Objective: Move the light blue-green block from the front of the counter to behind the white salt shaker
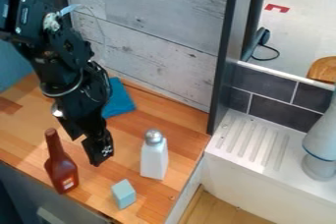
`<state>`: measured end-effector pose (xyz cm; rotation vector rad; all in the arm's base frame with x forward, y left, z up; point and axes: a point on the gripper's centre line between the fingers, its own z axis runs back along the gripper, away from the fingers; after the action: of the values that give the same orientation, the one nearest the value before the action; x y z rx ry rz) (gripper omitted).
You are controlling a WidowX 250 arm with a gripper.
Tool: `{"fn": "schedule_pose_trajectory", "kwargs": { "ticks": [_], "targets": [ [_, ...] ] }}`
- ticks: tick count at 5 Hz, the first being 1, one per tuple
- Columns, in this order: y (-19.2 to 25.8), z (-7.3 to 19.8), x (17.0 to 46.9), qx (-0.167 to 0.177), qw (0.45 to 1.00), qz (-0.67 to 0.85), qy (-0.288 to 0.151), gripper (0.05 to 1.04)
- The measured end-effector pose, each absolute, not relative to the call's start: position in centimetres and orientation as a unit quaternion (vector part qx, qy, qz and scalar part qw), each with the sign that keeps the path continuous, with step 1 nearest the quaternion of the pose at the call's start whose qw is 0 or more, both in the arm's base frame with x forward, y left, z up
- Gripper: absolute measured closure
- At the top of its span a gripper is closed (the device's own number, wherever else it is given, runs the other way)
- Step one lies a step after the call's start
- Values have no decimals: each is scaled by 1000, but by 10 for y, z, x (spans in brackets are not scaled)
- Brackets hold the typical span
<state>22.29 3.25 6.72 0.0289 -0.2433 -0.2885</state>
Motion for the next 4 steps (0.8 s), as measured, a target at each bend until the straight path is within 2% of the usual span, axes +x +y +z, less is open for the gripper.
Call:
{"fn": "schedule_pose_trajectory", "kwargs": {
  "ticks": [2, 4],
  "targets": [
    [36, 54, 210, 22, 988, -119, -99, 79],
    [30, 29, 216, 38, 987, -130, -88, 79]
  ]
}}
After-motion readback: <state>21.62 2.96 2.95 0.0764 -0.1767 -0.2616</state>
